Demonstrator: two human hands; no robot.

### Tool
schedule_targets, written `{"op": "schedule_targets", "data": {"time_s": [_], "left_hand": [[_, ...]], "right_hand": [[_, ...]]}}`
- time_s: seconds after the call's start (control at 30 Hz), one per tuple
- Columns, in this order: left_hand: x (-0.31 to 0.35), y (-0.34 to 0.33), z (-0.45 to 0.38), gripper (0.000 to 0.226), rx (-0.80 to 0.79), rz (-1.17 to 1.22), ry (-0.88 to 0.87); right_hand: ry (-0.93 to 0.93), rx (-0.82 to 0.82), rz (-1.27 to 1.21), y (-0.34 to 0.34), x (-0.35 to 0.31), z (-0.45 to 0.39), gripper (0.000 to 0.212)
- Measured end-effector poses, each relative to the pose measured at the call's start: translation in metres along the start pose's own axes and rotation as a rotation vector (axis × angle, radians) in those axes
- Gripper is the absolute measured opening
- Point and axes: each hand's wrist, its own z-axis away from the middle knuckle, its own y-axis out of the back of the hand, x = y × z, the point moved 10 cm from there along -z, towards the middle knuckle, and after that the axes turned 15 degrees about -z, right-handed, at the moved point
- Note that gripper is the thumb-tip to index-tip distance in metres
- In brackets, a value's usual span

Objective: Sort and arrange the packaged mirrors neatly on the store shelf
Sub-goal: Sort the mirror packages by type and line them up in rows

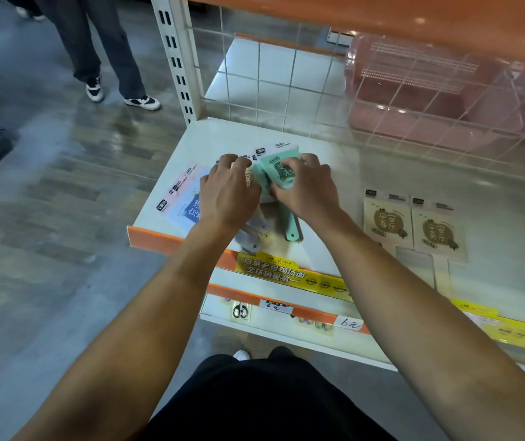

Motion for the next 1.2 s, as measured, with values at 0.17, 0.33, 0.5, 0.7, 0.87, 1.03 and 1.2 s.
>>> {"op": "schedule_targets", "data": {"time_s": [0.17,0.33,0.5,0.7,0.87,1.03,1.2], "left_hand": [[0.001,0.003,0.005,0.041,-0.014,-0.007,-0.006],[0.008,0.011,0.01,0.042,-0.022,-0.007,-0.02],[0.021,0.016,0.017,0.042,-0.008,-0.013,-0.066],[0.045,0.014,0.025,0.041,-0.008,0.002,-0.132],[0.061,0.007,0.029,0.038,-0.026,0.025,-0.173],[0.069,0.002,0.029,0.038,-0.037,0.032,-0.202],[0.072,0.0,0.028,0.039,-0.046,0.02,-0.214]], "right_hand": [[0.011,0.058,-0.032,0.007,-0.003,0.01,0.053],[-0.007,0.104,-0.096,0.021,-0.011,0.02,0.053],[-0.045,0.147,-0.12,0.042,-0.01,0.032,0.053],[-0.157,0.193,-0.134,0.059,0.017,0.053,0.05],[-0.248,0.201,-0.112,0.064,0.034,0.068,0.053],[-0.31,0.214,-0.081,0.066,0.041,0.075,0.056],[-0.35,0.22,-0.07,0.063,0.048,0.078,0.054]]}}
